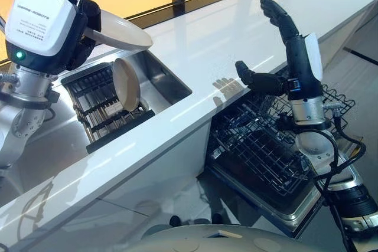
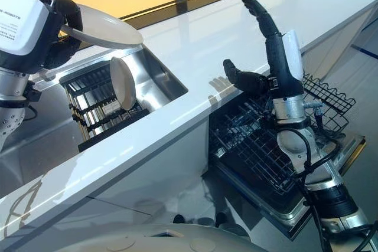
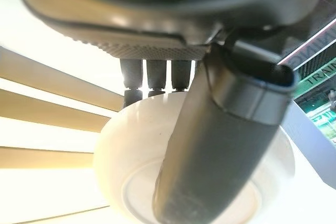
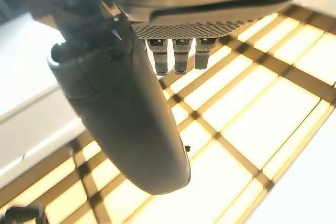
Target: Pick up plates and place into dishwasher.
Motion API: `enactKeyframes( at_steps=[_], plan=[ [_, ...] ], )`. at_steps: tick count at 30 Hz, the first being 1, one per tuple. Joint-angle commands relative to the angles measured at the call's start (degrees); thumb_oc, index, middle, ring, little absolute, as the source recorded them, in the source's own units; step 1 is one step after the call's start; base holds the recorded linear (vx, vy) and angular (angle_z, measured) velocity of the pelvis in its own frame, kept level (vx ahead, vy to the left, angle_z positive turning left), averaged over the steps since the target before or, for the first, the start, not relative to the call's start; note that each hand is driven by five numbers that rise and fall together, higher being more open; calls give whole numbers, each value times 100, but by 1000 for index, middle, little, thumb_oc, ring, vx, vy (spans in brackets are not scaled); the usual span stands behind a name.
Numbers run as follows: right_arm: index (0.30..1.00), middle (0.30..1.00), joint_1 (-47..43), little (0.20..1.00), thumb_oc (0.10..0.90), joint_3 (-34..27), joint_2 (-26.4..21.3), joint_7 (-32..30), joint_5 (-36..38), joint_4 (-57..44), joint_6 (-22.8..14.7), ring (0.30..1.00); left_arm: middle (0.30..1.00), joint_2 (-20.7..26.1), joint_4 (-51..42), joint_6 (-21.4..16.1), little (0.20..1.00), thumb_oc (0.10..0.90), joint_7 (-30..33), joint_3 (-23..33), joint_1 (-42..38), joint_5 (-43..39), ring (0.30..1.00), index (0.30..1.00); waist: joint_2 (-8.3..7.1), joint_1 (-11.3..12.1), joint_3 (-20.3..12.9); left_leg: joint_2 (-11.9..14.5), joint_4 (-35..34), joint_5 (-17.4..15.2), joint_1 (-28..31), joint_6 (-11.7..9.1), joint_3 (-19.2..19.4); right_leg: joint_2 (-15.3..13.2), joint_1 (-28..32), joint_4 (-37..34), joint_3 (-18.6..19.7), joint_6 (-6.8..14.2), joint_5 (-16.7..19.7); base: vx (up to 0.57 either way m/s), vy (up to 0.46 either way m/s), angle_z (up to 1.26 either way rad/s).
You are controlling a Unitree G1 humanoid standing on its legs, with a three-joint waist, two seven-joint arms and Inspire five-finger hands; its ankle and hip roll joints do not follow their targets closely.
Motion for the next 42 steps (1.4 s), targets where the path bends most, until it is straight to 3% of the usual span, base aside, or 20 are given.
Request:
enactKeyframes(
  at_steps=[1, 5, 9, 15, 20, 21, 22, 29, 30, 31, 33, 34, 36, 37, 42],
  plan=[
    [900, 900, -1085, 900, 800, 101, -418, 288, 143, -760, -246, 900, 300, 204, -155, -15, 200, 100, -101, 38, -1135, -788, 300, 300, -45, -44, -420, -321, 39, -711, 18, 56, -64, -13, 86, 110, -249, 434, -463, -16, -19, 5],
    [900, 900, -1575, 900, 800, 587, -440, 739, 193, -789, 60, 900, 300, -50, -407, -151, 200, 100, -509, -538, -1602, -1295, 300, 300, -79, -20, -430, -331, 43, -691, 13, 45, -92, -14, 89, 130, -273, 433, -472, 0, 0, 0],
    [900, 900, -1845, 900, 800, 950, -288, 711, 136, -819, 251, 900, 300, -393, -714, -242, 200, 100, -1138, -1019, -1957, -2160, 300, 300, -91, -17, -437, -323, 43, -683, 14, 43, -92, -9, 92, 134, -267, 429, -474, 0, 0, 0],
    [900, 900, -2146, 900, 800, 1363, 235, 528, -129, -837, 491, 900, 300, -1169, -1116, 71, 200, 100, -2519, -1844, -2348, -3382, 300, 300, -87, -29, -410, -323, 41, -690, 35, 49, -88, 20, 107, 139, -226, 434, -481, 0, 0, 0],
    [900, 900, -2237, 900, 800, 1515, 320, 614, -37, -826, 729, 900, 300, -1333, -1188, 214, 200, 100, -2925, -2206, -2519, -3779, 300, 300, -91, -52, -399, -325, 40, -687, 38, 58, -63, 29, 105, 146, -205, 439, -484, 0, 0, 0],
    [632, 632, -2260, 587, 487, 1565, 333, 602, -38, -806, 801, 632, 300, -1366, -1179, 225, 200, 100, -2990, -2297, -2574, -3843, 300, 300, -89, -58, -395, -325, 40, -686, 42, 63, -57, 30, 108, 147, -202, 436, -485, 0, 0, 0],
    [300, 300, -2284, 200, 100, 1622, 356, 525, -16, -751, 840, 300, 300, -1399, -1194, 286, 200, 100, -3071, -2432, -2663, -4042, 300, 300, -91, -69, -391, -324, 41, -684, 45, 69, -43, 30, 108, 155, -198, 437, -489, 0, 0, 0],
    [300, 300, -2089, 200, 100, 1466, 458, 145, -237, -673, 891, 300, 314, -1516, -1260, 225, 216, 116, -3040, -2443, -2603, -4141, 314, 314, -102, -86, -382, -321, 41, -688, 46, 86, -3, 32, 112, 142, -178, 434, -483, 0, 0, 0],
    [300, 300, -2061, 200, 100, 1430, 455, 126, -273, -671, 911, 300, 371, -1512, -1259, 204, 282, 182, -3014, -2414, -2584, -4141, 371, 371, -100, -86, -383, -320, 41, -689, 47, 87, 0, 31, 115, 138, -179, 434, -482, 0, 0, 0],
    [300, 300, -1995, 200, 100, 1336, 428, 40, -374, -654, 960, 300, 500, -1488, -1255, 135, 433, 333, -2961, -2339, -2546, -4150, 500, 500, -97, -83, -380, -321, 41, -690, 46, 89, 1, 28, 120, 132, -187, 435, -482, 0, 0, 0],
    [300, 300, -1908, 200, 100, 1207, 357, -134, -509, -622, 1016, 300, 568, -1449, -1276, 36, 513, 413, -2869, -2233, -2482, -4150, 568, 568, -94, -77, -377, -321, 42, -690, 43, 86, -5, 21, 125, 128, -207, 439, -485, 0, 0, 0],
    [300, 300, -1817, 200, 100, 1027, 283, -356, -673, -523, 1049, 300, 695, -1403, -1290, -76, 661, 561, -2866, -2099, -2408, -4206, 695, 695, -95, -69, -374, -317, 41, -695, 44, 85, -13, 16, 130, 131, -223, 440, -490, 0, 0, 0],
    [300, 300, -1767, 200, 100, 889, 211, -525, -727, -454, 1106, 300, 740, -1372, -1311, -153, 713, 613, -2855, -2015, -2336, -4258, 740, 740, -96, -63, -373, -317, 42, -698, 45, 83, -21, 14, 133, 137, -234, 440, -494, 0, 0, 0],
    [300, 300, -1639, 200, 100, 478, 105, -958, -812, -182, 1111, 300, 900, -1288, -1300, -357, 900, 800, -2854, -1789, -2154, -4430, 900, 900, -94, -43, -359, -309, 41, -709, 46, 79, -37, 1, 134, 145, -269, 442, -497, 0, 0, 0],
    [300, 300, -1388, 200, 100, -226, -31, -1550, -1021, 199, 1044, 300, 900, -1255, -1313, -522, 900, 800, -2833, -1296, -1774, -4697, 900, 900, -94, -10, -369, -314, 39, -722, 57, 81, -87, -9, 159, 136, -318, 438, -503, 2, 0, 1]
  ],
)
